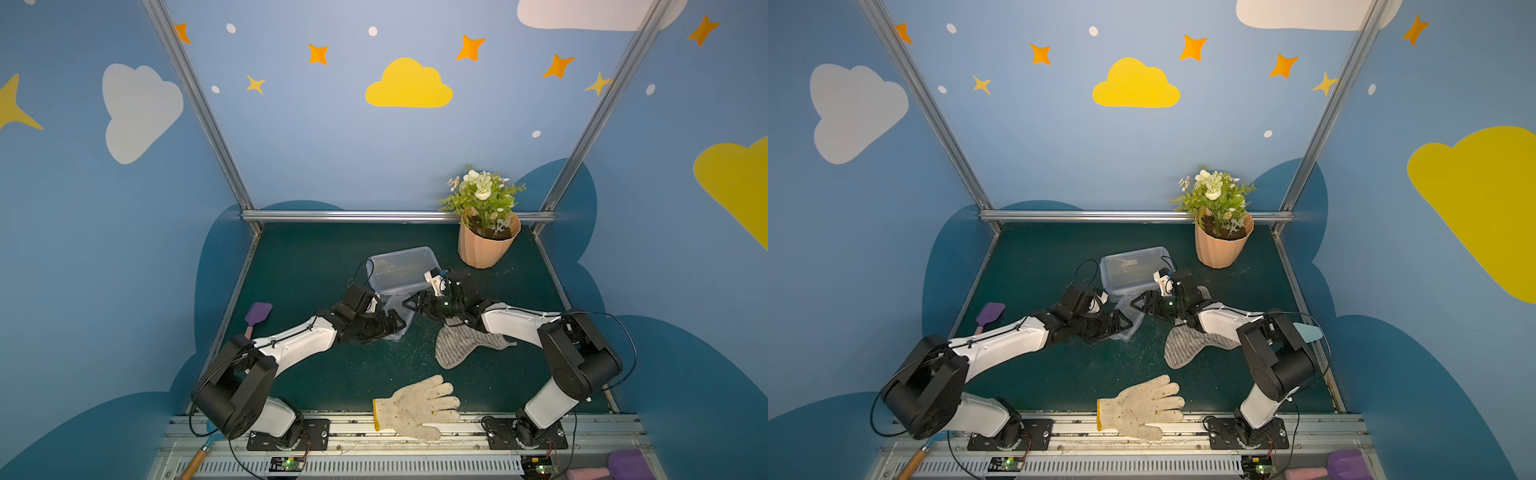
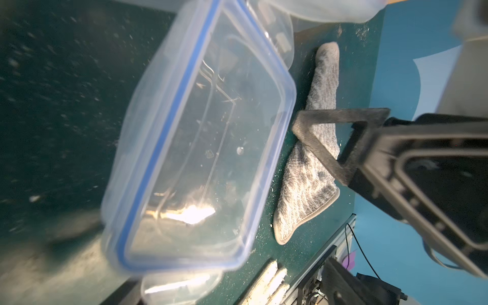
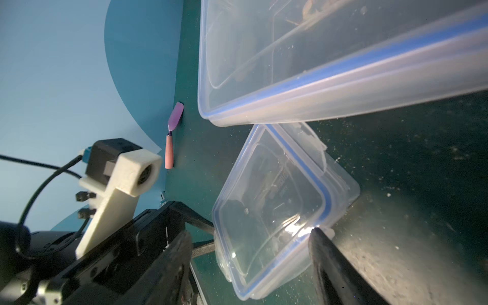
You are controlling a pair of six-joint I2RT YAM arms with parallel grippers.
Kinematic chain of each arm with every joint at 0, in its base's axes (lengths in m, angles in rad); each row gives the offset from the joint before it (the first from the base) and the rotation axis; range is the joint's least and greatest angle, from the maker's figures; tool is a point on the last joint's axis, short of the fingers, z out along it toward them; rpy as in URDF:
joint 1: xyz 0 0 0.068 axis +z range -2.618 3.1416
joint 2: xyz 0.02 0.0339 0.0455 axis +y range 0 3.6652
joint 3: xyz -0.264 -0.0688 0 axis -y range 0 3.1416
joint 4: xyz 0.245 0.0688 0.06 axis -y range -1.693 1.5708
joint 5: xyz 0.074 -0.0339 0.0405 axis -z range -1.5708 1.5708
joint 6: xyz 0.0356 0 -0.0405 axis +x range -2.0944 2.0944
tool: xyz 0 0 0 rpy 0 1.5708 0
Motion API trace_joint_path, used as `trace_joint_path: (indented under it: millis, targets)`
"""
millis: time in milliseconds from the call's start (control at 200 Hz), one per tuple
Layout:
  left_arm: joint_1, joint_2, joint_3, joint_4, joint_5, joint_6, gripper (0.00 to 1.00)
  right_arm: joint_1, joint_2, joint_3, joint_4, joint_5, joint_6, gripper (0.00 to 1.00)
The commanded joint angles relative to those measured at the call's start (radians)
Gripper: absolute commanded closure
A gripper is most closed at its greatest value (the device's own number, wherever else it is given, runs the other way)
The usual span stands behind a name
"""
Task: Wipe the insides of the lunch boxes
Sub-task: Adjust the lunch box at the center of the board.
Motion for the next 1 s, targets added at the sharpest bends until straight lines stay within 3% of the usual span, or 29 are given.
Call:
trace_joint_path:
  millis: [0,190,416,591,741,991]
  targets:
    - [0.026,-0.059,0.064,-0.169,-0.147,0.066,0.03,-0.002,-0.058,-0.038,0.005,-0.016,0.004,0.27]
    - [0.115,-0.002,0.163,-0.241,-0.149,0.169,0.02,0.008,-0.123,-0.137,0.052,0.005,0.052,0.25]
    - [0.116,0.222,0.281,-0.112,-0.005,0.189,0.05,0.046,-0.184,-0.269,0.160,0.082,0.128,0.28]
    - [0.104,0.277,0.281,-0.084,0.001,0.189,0.06,0.057,-0.147,-0.283,0.244,0.088,0.162,0.32]
    - [0.087,0.314,0.240,-0.001,0.025,0.122,0.09,0.054,-0.125,-0.278,0.271,0.094,0.171,0.36]
    - [-0.030,0.292,0.114,0.140,-0.014,-0.058,0.13,0.016,-0.169,-0.328,0.253,0.123,0.168,0.36]
